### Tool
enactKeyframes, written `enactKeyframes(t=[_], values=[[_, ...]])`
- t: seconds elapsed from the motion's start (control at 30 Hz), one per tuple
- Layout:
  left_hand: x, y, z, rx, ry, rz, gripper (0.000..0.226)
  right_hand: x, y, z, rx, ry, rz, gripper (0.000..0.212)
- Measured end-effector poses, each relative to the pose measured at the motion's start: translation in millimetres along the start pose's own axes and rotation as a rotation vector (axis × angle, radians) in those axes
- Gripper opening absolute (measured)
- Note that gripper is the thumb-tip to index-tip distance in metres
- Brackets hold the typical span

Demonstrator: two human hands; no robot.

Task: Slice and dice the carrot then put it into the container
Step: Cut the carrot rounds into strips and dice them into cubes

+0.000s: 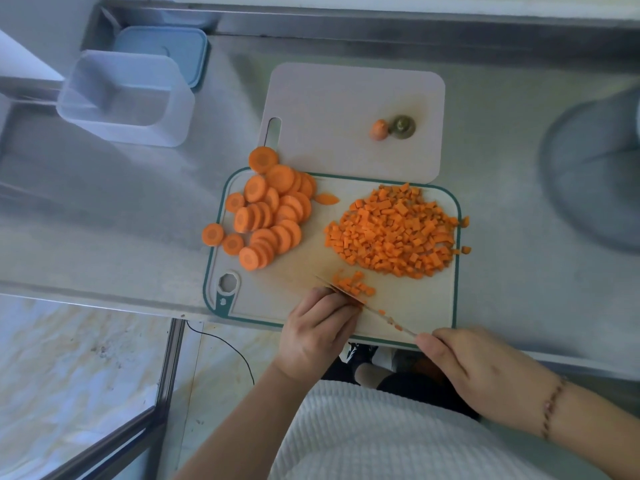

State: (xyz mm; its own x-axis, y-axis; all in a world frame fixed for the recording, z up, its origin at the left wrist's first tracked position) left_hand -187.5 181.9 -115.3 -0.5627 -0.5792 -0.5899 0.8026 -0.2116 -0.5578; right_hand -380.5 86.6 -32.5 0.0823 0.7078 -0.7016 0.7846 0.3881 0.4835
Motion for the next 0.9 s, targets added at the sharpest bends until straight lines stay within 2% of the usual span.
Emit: enactKeyframes(t=[0.2, 0.4, 0.53, 0.67, 0.9], values=[[0, -1, 1, 0.004, 0.012, -0.007, 0.008, 2, 20, 22, -0.035, -0.031, -0.016, 0.059], [-4, 1, -6, 0.008, 0.046, 0.019, 0.008, -3, 10, 2, 0.0, -0.016, 0.05, 0.058], [-3, 0, -9, 0.005, 0.037, 0.025, 0.008, 1, 11, 4, 0.015, 0.009, -0.004, 0.06], [-5, 0, -6, 0.003, 0.046, 0.02, 0.008, 7, 28, 20, -0.041, -0.047, -0.079, 0.063], [-13, -4, -8, 0.013, 0.161, 0.089, 0.024, -3, 15, 8, -0.052, -0.055, 0.023, 0.062]])
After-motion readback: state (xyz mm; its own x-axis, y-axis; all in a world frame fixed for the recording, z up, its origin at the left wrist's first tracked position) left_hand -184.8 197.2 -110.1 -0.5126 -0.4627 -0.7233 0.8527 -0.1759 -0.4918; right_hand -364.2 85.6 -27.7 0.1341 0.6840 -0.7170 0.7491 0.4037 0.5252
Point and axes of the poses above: each hand's wrist, its own z-axis towards the middle knuckle, its own x-axis out of the palm, y = z × x, the point moved 3 cm from there along z, towards the middle knuckle, and after that the axes turned 9 degrees about -y, right-handed, at the moved point
